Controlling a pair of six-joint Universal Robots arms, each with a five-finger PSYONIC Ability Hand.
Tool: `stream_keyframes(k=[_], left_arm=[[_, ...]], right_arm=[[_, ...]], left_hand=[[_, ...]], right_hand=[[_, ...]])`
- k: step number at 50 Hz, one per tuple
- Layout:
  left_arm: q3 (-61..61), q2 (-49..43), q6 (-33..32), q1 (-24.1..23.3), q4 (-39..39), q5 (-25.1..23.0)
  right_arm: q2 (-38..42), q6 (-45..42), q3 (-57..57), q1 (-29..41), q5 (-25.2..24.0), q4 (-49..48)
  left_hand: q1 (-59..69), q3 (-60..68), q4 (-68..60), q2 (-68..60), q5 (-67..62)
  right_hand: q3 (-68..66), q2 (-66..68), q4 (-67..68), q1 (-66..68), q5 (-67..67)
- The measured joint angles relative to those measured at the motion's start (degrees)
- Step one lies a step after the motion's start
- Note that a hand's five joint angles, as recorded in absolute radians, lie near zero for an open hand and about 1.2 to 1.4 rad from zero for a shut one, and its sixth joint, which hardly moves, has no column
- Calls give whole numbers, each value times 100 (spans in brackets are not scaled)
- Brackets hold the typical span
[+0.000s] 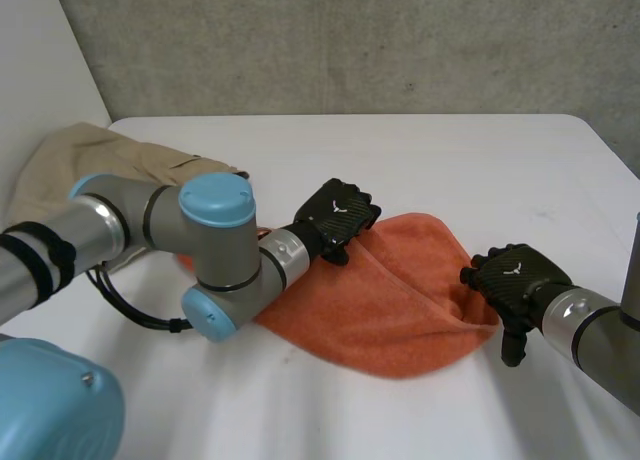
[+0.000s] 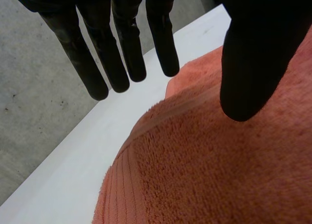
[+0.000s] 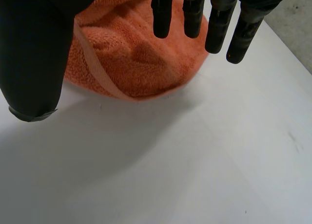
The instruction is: Fold the laundry.
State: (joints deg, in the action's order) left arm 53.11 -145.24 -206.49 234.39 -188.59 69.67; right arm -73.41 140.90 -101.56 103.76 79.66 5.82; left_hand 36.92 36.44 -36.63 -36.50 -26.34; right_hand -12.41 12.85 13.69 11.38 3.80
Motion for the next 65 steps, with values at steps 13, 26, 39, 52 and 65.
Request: stream_keyframes(k=[13,26,39,52,65], left_arm=[[-523,-535,-9,56,192,-19],[-388,-457,-399,54,264,72],[1575,2064,-1698,65,110,854],[3435,4521,-1653,271,93,844],[3680,4871,-1647,809,130,888]], right_arm=[[-6,-10,-132,-357,-235,-58],[-6,10,-120,-401,-253,-54],[30,497,678,-444,-322,176],[995,592,1720,-363,-1347,703],[1688,-87,2133,-172,-1382,699]], left_hand=[[1187,1222,-1237,-1249,-1227],[2892,3112,-3198,-3183,-2916],[2892,3160,-3203,-3193,-2916],[2892,3168,-3204,-3200,-2916],[2892,3184,-3223,-3209,-2916]], right_hand=[[0,0,0,0,0],[0,0,0,0,0],[0,0,0,0,0],[-3,0,0,0,0],[-174,155,105,130,128]])
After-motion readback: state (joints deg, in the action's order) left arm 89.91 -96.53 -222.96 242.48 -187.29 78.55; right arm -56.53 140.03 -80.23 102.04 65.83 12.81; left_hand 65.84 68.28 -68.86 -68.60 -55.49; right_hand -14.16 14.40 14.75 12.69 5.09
